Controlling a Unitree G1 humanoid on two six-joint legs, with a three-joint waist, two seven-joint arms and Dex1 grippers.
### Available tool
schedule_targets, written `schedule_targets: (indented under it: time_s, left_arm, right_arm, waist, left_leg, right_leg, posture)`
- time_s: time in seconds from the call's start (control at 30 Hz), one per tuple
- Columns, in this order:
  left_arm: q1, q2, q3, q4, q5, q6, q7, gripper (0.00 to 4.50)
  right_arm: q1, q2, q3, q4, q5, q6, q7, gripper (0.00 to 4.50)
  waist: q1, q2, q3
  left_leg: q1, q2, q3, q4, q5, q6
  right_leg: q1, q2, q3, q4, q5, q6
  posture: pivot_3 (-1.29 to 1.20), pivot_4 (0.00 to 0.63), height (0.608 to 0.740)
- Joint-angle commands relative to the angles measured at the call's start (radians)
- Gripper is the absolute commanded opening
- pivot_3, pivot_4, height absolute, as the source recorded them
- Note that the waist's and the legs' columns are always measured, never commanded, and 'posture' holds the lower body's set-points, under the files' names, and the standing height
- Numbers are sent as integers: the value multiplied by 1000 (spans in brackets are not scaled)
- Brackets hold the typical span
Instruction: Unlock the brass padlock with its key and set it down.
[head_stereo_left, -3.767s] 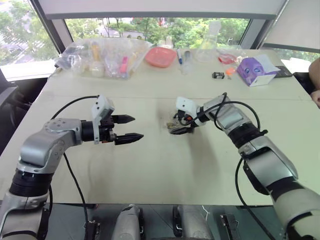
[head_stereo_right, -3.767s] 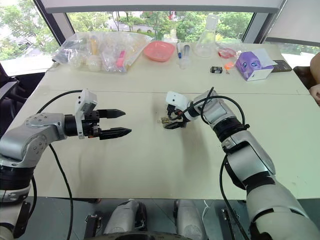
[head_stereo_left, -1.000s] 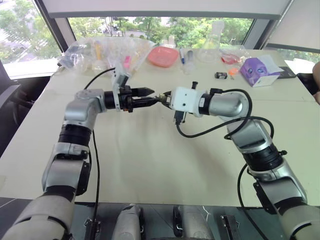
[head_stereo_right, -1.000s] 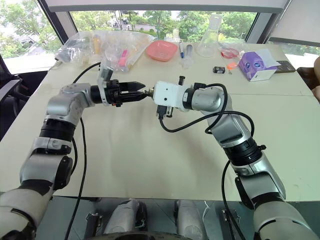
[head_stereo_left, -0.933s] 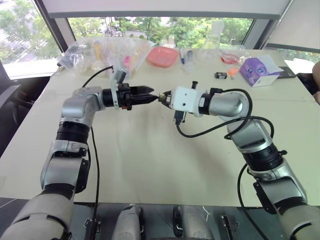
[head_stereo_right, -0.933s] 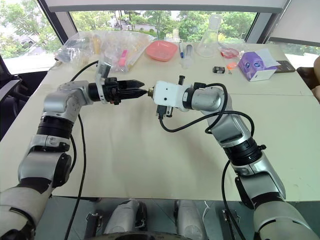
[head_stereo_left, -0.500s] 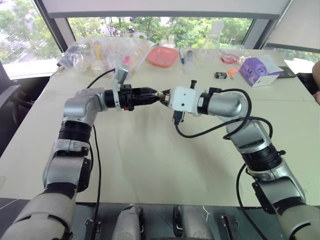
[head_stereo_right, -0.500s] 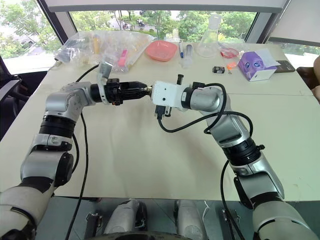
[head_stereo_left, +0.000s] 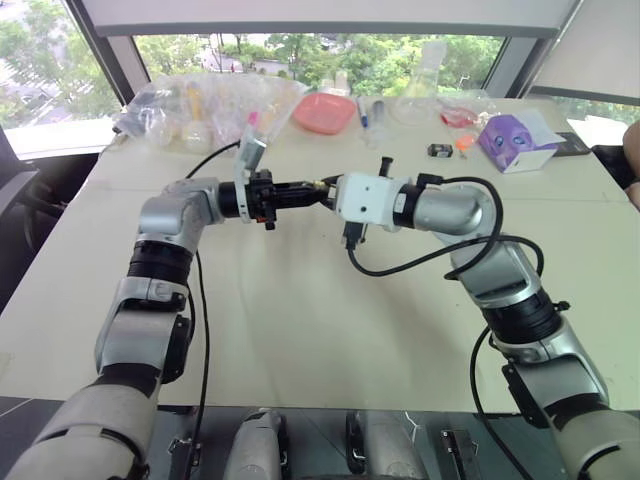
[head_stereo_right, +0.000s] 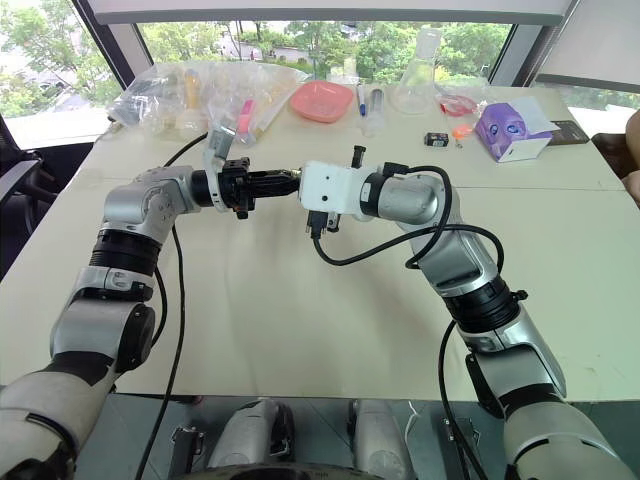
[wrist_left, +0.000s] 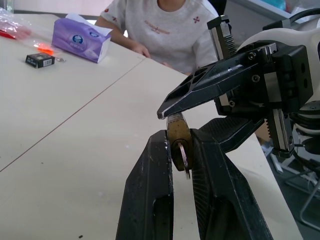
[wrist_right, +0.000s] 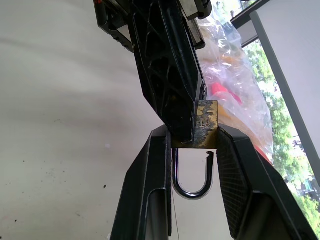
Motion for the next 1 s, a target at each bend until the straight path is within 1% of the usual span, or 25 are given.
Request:
schedule_targets:
  time_s: [0.03,0.1,0.17,0.2,0.27,0.3,0.37,0.43,0.5,0.57,0.7,1.0]
  left_arm:
    - [-18,8,23,-26,-11,-15,7,27]
    - [-15,8,33,-30,-17,-11,17,0]
    - [-10,6,47,-35,-30,2,27,0]
    - [-6,6,55,-42,-37,10,32,0]
    - [1,6,65,-54,-44,21,40,0]
    - [6,8,68,-60,-47,23,44,0]
    - [19,13,73,-76,-56,33,51,0]
    - [29,15,77,-94,-66,47,55,0]
    - [36,16,77,-112,-73,60,57,0]
    - [40,16,78,-127,-79,72,57,0]
    - [41,17,71,-137,-85,80,50,0]
    - [44,19,66,-188,-111,111,31,0]
  right_arm:
    - [-18,8,-3,-49,14,-5,6,660]
    - [-16,7,-7,-47,20,0,9,1715]
    - [-11,-1,-11,-47,13,5,7,2671]
    - [-6,-8,-15,-49,1,8,-1,3260]
    - [6,-22,-24,-61,-13,22,-11,4200]
    - [20,-30,-35,-81,-10,38,-11,4465]
    - [64,13,-118,-180,84,174,-27,4465]
    - [81,86,-211,-263,177,314,-71,4465]
    - [80,126,-265,-304,217,394,-113,4465]
    - [82,142,-292,-325,236,434,-150,4465]
    - [91,137,-297,-303,243,424,-207,4465]
    - [102,108,-242,-222,244,361,-238,4465]
  waist:
    - [0,0,0]
    - [0,0,0]
    - [0,0,0]
    - [0,0,0]
    - [1,0,0]
    - [3,0,0]
    - [3,0,0]
    - [0,0,0]
    - [0,0,0]
    - [1,0,0]
    - [3,0,0]
    - [0,0,0]
  left_leg:
    - [0,0,0,0,0,0]
    - [0,0,0,0,0,0]
    - [0,0,0,0,0,0]
    - [0,0,0,0,0,0]
    - [0,0,0,0,0,0]
    - [0,0,0,0,0,0]
    - [0,0,0,0,0,0]
    - [0,0,0,0,0,0]
    - [0,0,-1,0,0,0]
    - [0,0,-1,0,0,-1]
    - [0,0,-1,0,0,0]
    - [0,0,-1,0,0,0]
  right_leg:
    - [0,0,0,0,0,0]
    - [0,0,0,0,0,0]
    - [0,0,0,0,0,0]
    - [0,0,0,0,0,0]
    - [0,0,0,0,0,0]
    - [0,0,0,0,0,0]
    - [0,0,0,0,0,0]
    - [0,0,0,0,0,0]
    - [0,0,0,1,0,0]
    - [0,0,-1,1,0,0]
    - [0,0,0,1,0,0]
    - [0,0,0,0,0,0]
  posture:
    - [0,150,733]
    - [0,150,733]
    - [0,150,733]
    - [0,150,733]
    - [0,150,733]
    - [0,150,733]
    - [0,150,733]
    - [0,150,733]
    - [0,150,733]
    - [0,150,733]
    - [0,150,733]
    - [0,150,733]
